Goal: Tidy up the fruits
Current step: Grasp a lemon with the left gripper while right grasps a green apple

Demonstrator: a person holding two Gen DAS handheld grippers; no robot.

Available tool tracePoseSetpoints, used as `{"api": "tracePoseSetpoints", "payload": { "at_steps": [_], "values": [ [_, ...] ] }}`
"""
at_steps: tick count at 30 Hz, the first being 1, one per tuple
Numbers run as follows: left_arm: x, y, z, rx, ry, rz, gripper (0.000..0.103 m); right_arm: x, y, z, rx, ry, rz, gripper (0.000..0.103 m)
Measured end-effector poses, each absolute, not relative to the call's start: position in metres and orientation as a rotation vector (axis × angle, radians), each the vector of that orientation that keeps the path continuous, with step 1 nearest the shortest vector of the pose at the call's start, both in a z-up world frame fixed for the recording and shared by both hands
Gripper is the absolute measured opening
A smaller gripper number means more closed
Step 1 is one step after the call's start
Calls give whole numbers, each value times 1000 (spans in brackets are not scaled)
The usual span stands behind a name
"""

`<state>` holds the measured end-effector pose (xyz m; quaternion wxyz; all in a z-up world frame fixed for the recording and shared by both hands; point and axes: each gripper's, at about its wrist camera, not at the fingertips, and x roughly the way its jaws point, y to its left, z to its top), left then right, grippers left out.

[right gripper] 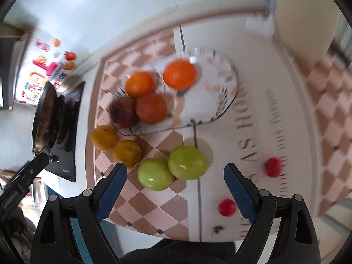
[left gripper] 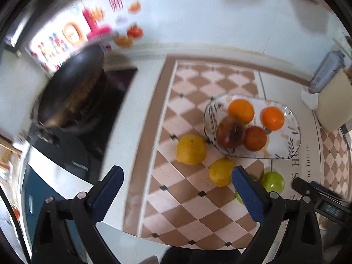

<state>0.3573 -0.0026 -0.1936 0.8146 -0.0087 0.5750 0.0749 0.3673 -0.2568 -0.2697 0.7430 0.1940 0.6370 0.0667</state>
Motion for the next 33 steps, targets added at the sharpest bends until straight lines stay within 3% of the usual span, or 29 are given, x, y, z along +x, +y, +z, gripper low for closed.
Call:
{"api": "tracePoseSetpoints", "payload": {
  "at_steps": [7, 9, 15, 17, 19, 33],
  "values": [
    [390, -9, -271, -183, 1500, 69, 101, 388, -252, -347, 563, 1573, 159, 89],
    [397, -18, -291, -189, 1554, 49, 101, 390, -248, -359, 572, 1598, 174, 79],
    [410, -38, -329, -199, 1633, -2, 98, 390, -250, -364, 529, 1596, 167, 64],
    [411, -42, -332, -194, 1624, -3, 74, 389, -257, -362, 505, 1603, 155, 64],
    [411, -45, -332, -225, 1589, -41, 57, 387, -265, -360, 486, 1609, 147, 64],
    [368, -45, -343, -206, 1601, -65, 59, 378, -267, -362, 406, 1645, 169, 64]
  ]
}}
